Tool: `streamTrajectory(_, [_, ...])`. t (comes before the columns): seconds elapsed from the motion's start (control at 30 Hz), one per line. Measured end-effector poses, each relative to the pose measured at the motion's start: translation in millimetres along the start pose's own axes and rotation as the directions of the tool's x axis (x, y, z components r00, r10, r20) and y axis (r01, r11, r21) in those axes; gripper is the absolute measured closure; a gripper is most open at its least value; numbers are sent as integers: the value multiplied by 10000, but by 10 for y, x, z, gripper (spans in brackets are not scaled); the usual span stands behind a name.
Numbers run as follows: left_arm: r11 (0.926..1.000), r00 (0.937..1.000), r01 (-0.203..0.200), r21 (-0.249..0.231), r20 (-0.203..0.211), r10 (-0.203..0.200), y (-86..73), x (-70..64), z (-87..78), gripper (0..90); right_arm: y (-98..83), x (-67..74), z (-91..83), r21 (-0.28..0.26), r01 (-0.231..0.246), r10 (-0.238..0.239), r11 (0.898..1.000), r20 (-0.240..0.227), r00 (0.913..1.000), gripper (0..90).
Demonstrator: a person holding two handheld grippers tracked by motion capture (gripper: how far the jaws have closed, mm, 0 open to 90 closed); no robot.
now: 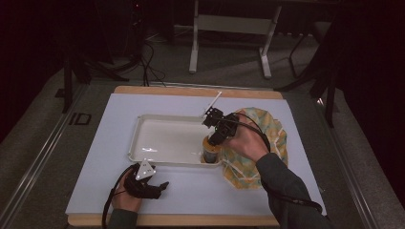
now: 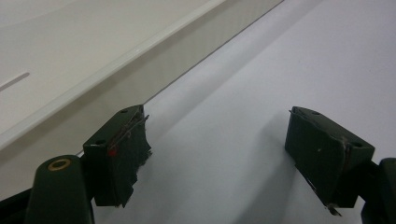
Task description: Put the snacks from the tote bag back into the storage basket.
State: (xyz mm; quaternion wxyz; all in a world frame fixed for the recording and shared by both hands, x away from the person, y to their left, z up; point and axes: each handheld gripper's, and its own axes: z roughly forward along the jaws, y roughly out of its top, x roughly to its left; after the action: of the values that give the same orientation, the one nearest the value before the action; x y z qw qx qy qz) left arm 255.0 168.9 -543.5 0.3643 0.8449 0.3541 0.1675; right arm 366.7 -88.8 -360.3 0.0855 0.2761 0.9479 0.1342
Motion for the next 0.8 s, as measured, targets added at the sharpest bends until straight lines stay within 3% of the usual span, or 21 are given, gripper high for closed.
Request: streamTrajectory(0.8, [10000,10000,-13,12,5,13,0,0,0,211,2,-22,3,83,-34,35,10000,-59,10000,581])
